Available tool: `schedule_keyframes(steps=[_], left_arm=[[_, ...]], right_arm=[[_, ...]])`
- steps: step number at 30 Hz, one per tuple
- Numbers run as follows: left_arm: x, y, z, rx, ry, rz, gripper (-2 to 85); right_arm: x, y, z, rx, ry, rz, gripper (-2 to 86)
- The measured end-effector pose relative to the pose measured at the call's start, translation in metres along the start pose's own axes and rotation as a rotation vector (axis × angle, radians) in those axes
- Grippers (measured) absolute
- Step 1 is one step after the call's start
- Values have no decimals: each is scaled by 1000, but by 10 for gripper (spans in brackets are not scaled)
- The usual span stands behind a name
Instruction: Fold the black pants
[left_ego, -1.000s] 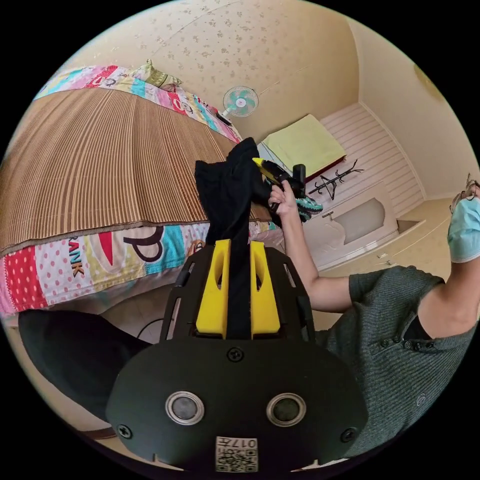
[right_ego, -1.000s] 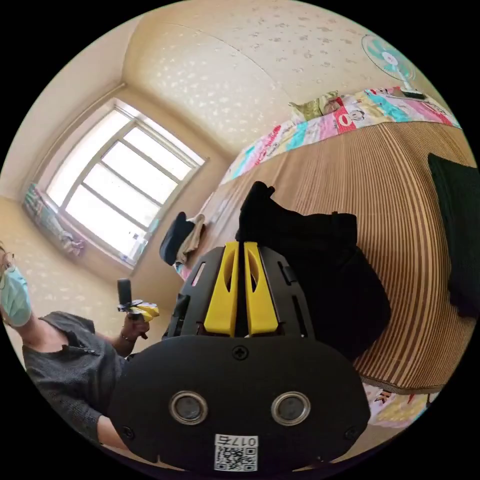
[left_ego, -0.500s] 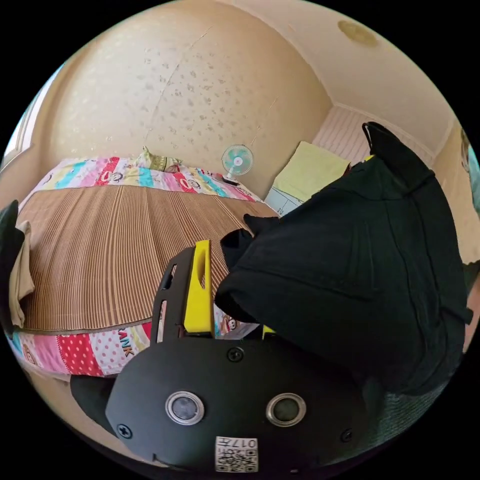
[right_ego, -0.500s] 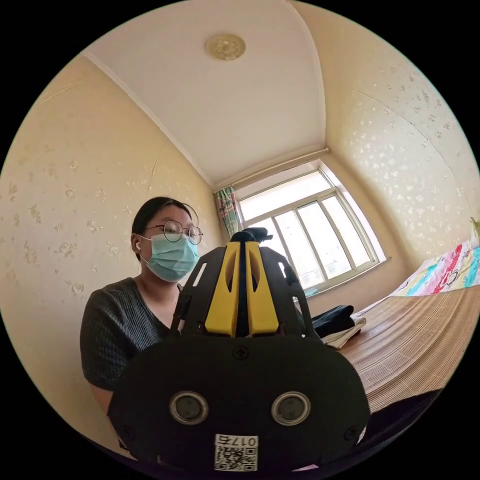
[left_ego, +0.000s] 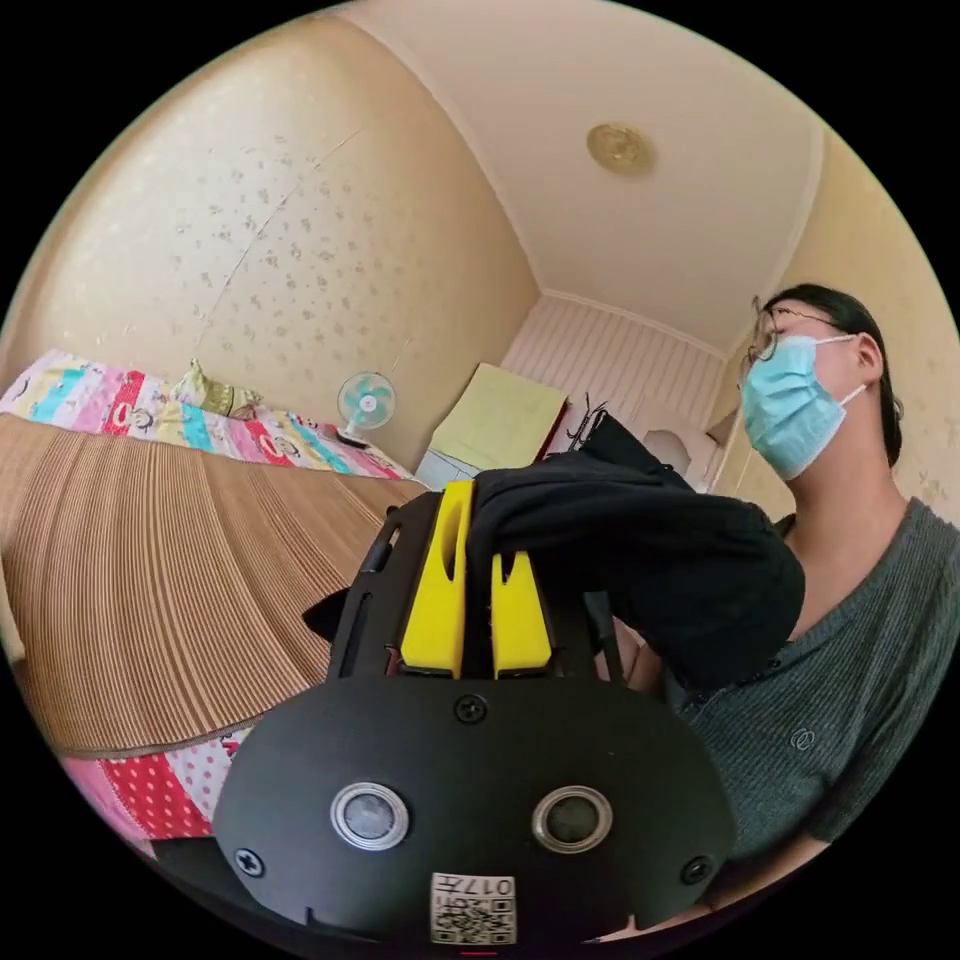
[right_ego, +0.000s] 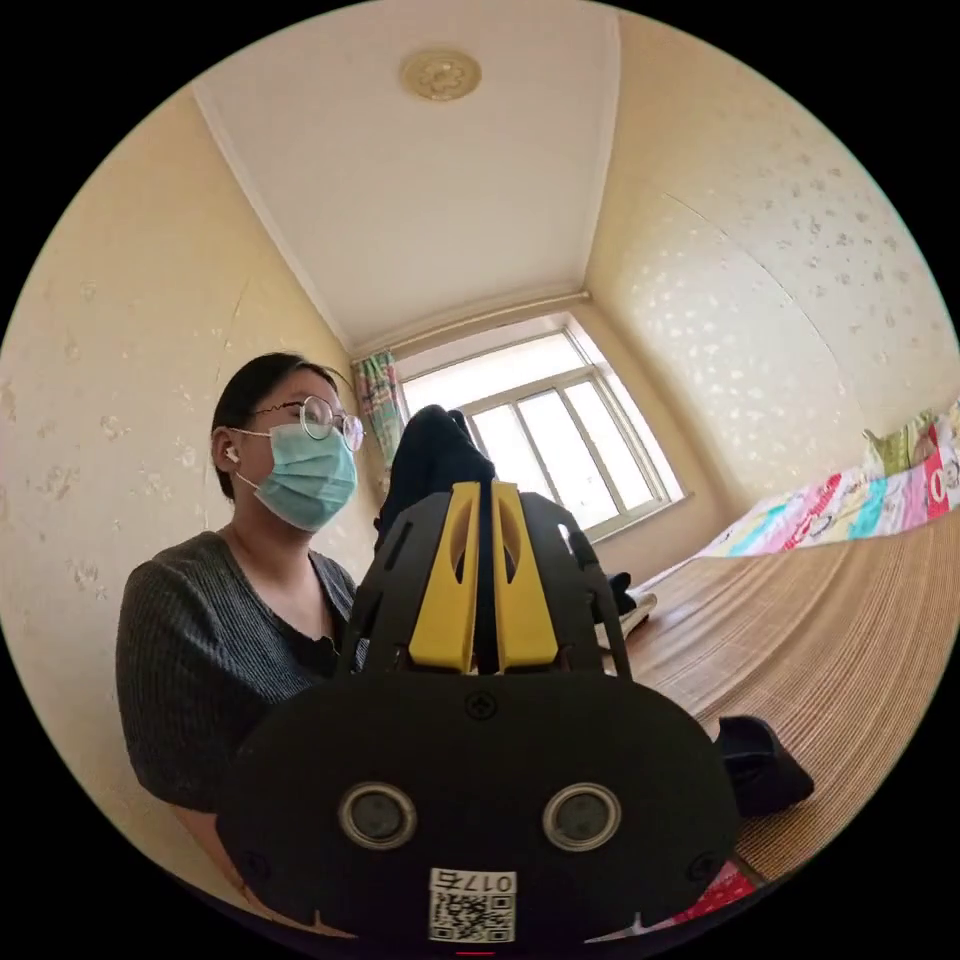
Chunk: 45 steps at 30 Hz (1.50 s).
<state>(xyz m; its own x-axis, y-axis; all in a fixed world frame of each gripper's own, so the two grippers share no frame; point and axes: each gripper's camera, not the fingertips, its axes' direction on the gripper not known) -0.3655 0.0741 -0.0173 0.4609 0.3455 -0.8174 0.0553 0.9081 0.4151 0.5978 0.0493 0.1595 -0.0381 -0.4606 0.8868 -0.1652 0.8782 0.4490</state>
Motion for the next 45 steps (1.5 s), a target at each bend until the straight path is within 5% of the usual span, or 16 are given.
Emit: schedule_keyframes(steps=[5, 9, 12, 13, 15, 18, 20, 23, 31, 38, 42, 45], left_arm=[[-82, -10, 67, -300, 59, -190, -4], [-123, -97, 124, -511, -76, -84, 0], [-179, -230, 154, -357, -135, -219, 19], [-213, -273, 149, -193, -89, -396, 37], [-242, -310, 131, 52, -7, -426, 80], [-255, -319, 130, 6, -268, -418, 124], [-259, -297, 164, -290, -300, -239, 145], [-265, -218, 198, -510, -361, -133, 136], [-238, -53, 213, -615, -122, -174, 122], [-194, -17, 163, -505, -157, -154, 121], [-201, 1, 126, -476, -233, -259, 115], [-221, 33, 97, -447, -233, -399, 118]], right_arm=[[127, 58, 14, 101, -198, 490, 19], [240, 17, 50, 104, -160, 812, 21], [291, -151, 90, 72, 33, 539, 29], [295, -222, 100, 77, 187, 390, 37], [285, -281, 113, 138, 417, 290, 55], [272, -295, 167, 139, 574, 249, 90], [281, -281, 221, -133, 654, 219, 104], [311, -195, 296, -465, 894, 163, 119], [427, 55, 444, -1093, 1098, 145, 143], [384, 55, 524, -1120, 1037, 85, 30], [241, 58, 560, -896, 821, -114, 21], [176, 129, 588, -975, 553, -98, 13]])
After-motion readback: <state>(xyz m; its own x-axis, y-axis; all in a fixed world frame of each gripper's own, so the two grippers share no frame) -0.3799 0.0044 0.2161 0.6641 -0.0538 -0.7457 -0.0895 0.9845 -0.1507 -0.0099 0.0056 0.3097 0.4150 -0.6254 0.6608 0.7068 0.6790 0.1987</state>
